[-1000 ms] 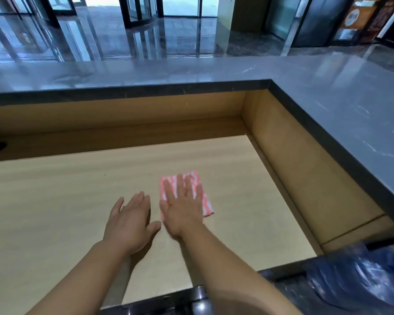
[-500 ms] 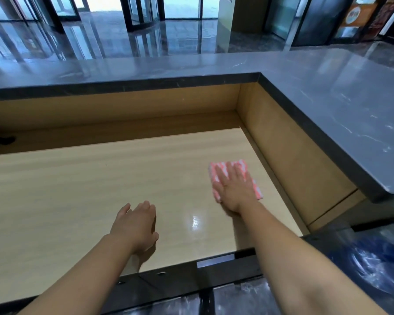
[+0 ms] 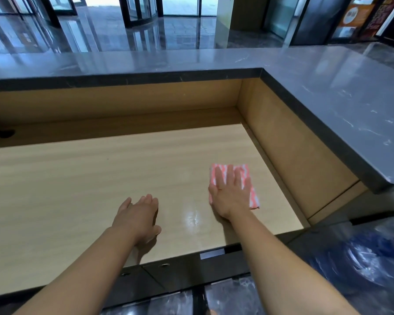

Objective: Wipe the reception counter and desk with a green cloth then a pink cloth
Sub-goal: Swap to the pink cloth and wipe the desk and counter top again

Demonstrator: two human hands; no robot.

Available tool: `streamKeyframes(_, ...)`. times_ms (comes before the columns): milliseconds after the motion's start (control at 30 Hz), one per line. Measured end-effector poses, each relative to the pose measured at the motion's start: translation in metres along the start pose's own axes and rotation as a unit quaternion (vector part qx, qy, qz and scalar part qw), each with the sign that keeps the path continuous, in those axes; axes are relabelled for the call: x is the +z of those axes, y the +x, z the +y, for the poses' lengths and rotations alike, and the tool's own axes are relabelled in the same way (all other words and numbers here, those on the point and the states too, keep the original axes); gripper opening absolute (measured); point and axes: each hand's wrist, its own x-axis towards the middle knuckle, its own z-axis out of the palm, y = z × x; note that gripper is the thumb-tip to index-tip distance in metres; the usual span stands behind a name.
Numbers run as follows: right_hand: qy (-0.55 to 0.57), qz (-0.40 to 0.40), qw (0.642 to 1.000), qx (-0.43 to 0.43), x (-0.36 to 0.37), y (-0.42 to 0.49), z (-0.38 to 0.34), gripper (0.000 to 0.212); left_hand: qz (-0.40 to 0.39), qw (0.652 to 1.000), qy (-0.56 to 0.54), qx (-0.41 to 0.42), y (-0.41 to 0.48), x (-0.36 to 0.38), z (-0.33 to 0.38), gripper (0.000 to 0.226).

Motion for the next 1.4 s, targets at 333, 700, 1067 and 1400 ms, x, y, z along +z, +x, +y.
streamKeyframes(333, -0.015, -0.006, 0.976, -0.218, 0.023, -0.049, -0.092, 0.056, -0.014, 1.000, 0.007, 0.002, 0.001, 0.000, -0.003, 0.072)
streamKeyframes(700, -0.062, 0.046, 0.996, -0.047, 0.002, -0.034, 0.079, 0.057, -0.033, 0.999, 0.041, -0.007, 0.000, -0.003, 0.000, 0.070)
streamKeyframes(1067, -0.030, 0.049, 0.995, 0.080, 0.019, -0.056, 0.042, 0.061, 0.021, 0.999, 0.024, 0.008, -0.004, 0.003, -0.008, 0.063)
streamKeyframes(1400, 0.001, 0.014, 0.992, -0.127, 0.043, -0.105, -0.103, 0.057, 0.076, 0.997, 0.008, -0.005, -0.035, 0.016, -0.035, 0.057)
